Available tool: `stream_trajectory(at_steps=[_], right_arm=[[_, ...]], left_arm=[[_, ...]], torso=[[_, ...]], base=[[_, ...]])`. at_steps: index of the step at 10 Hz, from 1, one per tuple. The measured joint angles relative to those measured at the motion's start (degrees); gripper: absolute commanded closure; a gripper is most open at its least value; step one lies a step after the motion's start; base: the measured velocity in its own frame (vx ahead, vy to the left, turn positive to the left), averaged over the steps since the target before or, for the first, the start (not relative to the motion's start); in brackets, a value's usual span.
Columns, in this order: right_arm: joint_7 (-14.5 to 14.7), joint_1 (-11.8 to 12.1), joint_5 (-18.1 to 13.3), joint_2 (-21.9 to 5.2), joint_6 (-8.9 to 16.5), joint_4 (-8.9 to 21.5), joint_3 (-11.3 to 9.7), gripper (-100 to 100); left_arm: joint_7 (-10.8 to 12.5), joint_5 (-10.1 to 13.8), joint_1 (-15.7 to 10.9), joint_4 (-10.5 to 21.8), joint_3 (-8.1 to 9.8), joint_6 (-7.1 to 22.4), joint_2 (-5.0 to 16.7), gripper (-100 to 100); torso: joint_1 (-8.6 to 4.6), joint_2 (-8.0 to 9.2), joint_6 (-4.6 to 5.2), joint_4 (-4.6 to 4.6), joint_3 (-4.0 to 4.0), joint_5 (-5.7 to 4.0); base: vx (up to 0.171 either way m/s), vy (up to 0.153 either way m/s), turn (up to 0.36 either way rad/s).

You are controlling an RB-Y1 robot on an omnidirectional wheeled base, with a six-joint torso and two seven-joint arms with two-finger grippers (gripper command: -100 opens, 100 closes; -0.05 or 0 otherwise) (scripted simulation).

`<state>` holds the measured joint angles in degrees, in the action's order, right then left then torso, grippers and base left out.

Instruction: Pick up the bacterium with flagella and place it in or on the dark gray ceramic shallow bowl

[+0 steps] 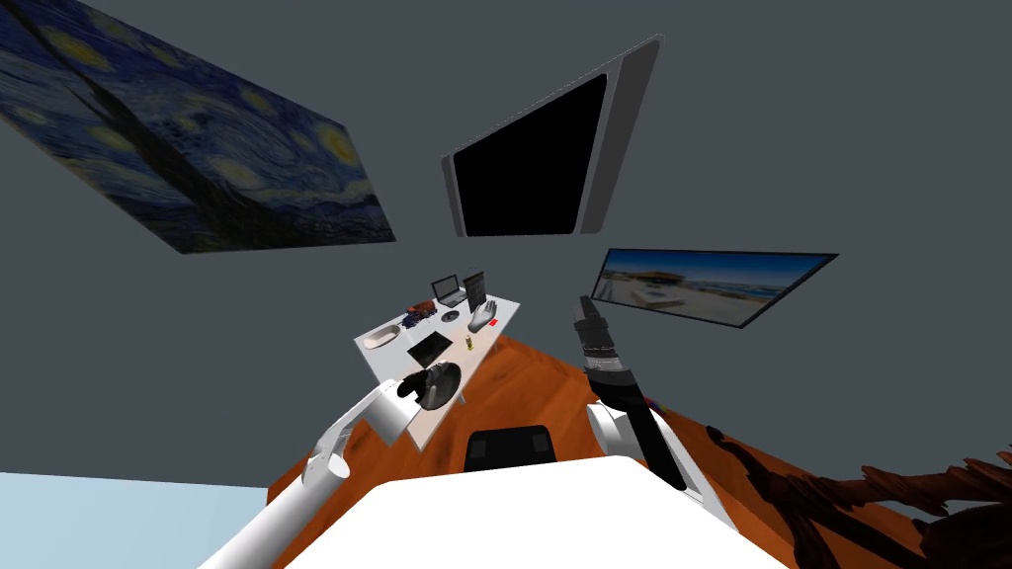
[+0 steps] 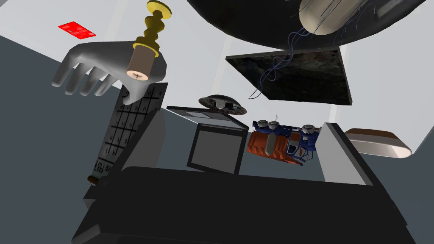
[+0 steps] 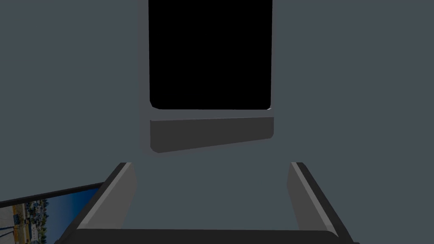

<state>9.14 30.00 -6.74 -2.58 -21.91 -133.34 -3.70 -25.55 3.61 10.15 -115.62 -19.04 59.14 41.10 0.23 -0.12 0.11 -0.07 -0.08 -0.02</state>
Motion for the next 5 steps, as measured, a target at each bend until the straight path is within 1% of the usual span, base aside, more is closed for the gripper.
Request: stream_trajectory(at_steps=[3, 4, 5], right_arm=[[0.0, 0.0, 0.0, 0.0, 0.0, 0.0, 0.0, 0], [0.0, 0.0, 0.0, 0.0, 0.0, 0.0, 0.0, 0], [0.0, 0.0, 0.0, 0.0, 0.0, 0.0, 0.0, 0]], left_arm=[[-0.1, 1.1, 0.3, -4.5, 0.14, 3.4, 1.4, -100], [-0.1, 1.1, 0.4, -4.7, 0.17, 3.6, 1.4, 0], [-0.1, 1.1, 0.4, -4.7, 0.17, 3.5, 1.4, 0]], torso=[[0.02, 0.01, 0.0, 0.0, 0.01, 0.01], [0.02, 0.05, 0.01, 0.0, 0.02, 0.01], [0.01, 0.09, 0.01, 0.01, 0.05, 0.01]], base=[[0.022, 0.003, 0.038], [0.0, 0.0, 0.0], [0.0, 0.0, 0.0]])
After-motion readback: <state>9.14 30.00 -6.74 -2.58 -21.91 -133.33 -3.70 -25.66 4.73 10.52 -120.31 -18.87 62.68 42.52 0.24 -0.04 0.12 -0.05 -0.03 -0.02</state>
